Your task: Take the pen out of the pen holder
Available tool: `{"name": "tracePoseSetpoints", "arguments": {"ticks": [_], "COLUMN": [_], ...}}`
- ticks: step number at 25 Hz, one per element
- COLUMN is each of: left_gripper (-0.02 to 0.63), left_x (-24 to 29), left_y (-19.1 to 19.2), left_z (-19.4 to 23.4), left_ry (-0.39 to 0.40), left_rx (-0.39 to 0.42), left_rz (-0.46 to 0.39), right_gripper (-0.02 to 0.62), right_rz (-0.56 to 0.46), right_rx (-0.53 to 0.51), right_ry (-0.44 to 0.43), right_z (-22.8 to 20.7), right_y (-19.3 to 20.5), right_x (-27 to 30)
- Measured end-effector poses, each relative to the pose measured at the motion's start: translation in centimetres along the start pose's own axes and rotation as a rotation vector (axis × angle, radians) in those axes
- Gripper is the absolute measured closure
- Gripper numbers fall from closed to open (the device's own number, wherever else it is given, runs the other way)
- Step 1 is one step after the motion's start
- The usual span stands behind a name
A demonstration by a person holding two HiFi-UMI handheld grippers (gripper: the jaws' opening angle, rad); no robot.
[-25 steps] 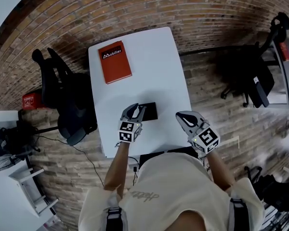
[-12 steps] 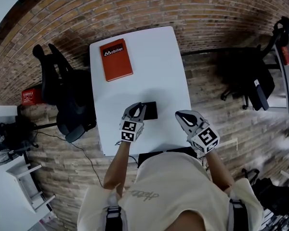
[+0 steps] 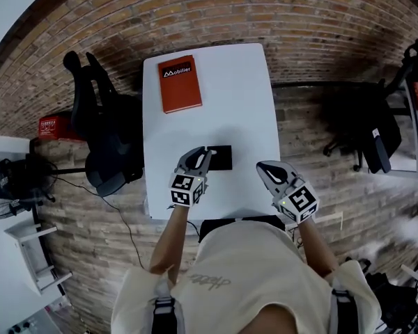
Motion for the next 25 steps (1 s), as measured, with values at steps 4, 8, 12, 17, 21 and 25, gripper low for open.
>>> {"name": "tracePoseSetpoints", "arguments": {"ticks": [4, 8, 12, 17, 21, 25], "left_gripper": [0.520, 0.520, 0.520, 0.520, 0.520, 0.520], "left_x": [-1.2, -2.5, -4.1, -5.7, -6.9, -8.1], "left_y": [-0.8, -1.6, -3.3, -4.6, -5.5, -6.0], "left_z": [-0.4, -1.4, -3.1, -4.5, -5.0, -5.0], "left_ry": [-0.024, -0.027, -0.017, -0.022, -0.035, -0.051], "left_rx": [0.029, 0.062, 0.117, 0.151, 0.158, 0.146], "left_rz": [-0.020, -0.037, -0.061, -0.093, -0.127, -0.158], "right_gripper": [0.588, 0.588, 0.588, 0.588, 0.588, 0.588], "right_rz": [-0.015, -0.030, -0.037, -0.054, -0.061, -0.054], "right_rx": [-0.018, -0.043, -0.053, -0.070, -0.098, -0.141], "right_ry": [-0.018, -0.025, -0.039, -0.050, -0.050, -0.043], "right_z": [0.3, 0.7, 1.2, 2.0, 2.4, 3.0], "right_y": [-0.2, -0.4, -0.6, -0.9, -1.3, -1.5], "right_x": [-0.2, -0.5, -0.8, -1.4, -1.9, -2.1]}}
Point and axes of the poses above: the fingertips, and each gripper's own axes: x forward along the fingers, z to its left, y out of its underside, the point moved 4 cm from there along -x, backward along the fingers, and after that the axes turned 2 degrees about -z, right-handed, at the moved point
